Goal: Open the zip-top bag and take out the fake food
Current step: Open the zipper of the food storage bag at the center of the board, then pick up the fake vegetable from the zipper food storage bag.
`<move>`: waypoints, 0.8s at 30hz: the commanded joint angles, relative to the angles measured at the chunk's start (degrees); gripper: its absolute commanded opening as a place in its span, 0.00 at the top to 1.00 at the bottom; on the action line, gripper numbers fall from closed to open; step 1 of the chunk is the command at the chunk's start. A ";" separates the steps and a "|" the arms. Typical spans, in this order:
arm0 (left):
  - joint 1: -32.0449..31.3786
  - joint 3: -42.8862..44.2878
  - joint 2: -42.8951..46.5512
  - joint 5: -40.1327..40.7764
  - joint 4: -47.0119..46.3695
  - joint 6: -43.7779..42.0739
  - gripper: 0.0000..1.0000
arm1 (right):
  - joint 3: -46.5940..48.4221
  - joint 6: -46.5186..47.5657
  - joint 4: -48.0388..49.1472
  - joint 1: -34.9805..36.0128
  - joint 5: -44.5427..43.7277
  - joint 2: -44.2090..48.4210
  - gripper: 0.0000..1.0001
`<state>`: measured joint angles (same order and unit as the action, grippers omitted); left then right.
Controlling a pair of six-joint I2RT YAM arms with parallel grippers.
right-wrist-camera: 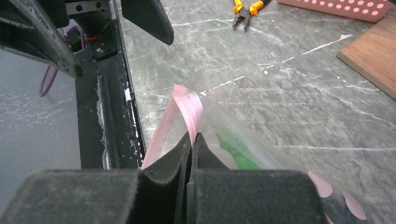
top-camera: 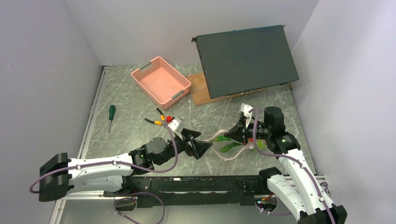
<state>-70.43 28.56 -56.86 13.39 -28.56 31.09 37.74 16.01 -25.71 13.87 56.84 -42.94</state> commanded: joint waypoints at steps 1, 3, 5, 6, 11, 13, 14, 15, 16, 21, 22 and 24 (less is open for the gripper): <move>-0.32 -4.11 2.29 3.49 -11.13 4.57 0.06 | -0.92 -0.40 4.88 -0.84 2.05 1.92 1.00; -0.38 -3.74 2.33 2.56 -9.93 6.06 0.08 | -1.15 0.26 4.93 -0.84 0.26 2.14 1.00; -0.60 -2.43 1.75 2.09 -7.57 7.46 0.12 | -1.05 0.51 4.53 -1.07 -0.76 2.07 1.00; -0.97 -1.86 1.04 2.07 -7.47 7.86 0.15 | -1.19 0.51 4.50 -1.12 -0.59 2.09 1.00; -3.08 3.33 -6.64 2.97 -6.51 8.31 0.33 | -1.77 1.06 4.40 -1.35 0.35 1.71 1.00; -3.95 7.10 -11.02 3.65 -5.08 7.33 0.42 | -1.91 1.36 4.10 -1.44 0.30 1.46 1.00; -4.50 8.60 -12.66 3.99 -4.63 6.44 0.47 | -1.99 1.53 3.95 -1.54 0.19 1.41 1.00; -5.12 10.08 -14.13 4.68 -3.64 5.45 0.49 | -2.09 1.68 3.75 -1.59 0.08 1.45 1.00; -5.68 12.04 -15.64 5.48 -1.35 4.37 0.49 | -2.16 1.77 3.70 -1.73 0.03 1.39 1.00; -6.79 17.10 -21.00 8.13 8.21 1.71 0.55 | -2.22 2.04 3.67 -1.81 -0.13 0.86 1.00; -6.90 17.22 -21.61 8.92 8.86 1.35 0.55 | -2.20 2.09 3.64 -1.80 -0.15 0.84 1.00; -6.90 17.50 -22.84 10.55 9.77 0.12 0.55 | -2.26 2.18 3.68 -1.81 0.09 0.72 1.00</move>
<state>-76.88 44.21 -77.82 19.46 -23.92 34.54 35.88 16.95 -23.88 12.40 56.45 -42.11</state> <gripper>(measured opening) 0.456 0.008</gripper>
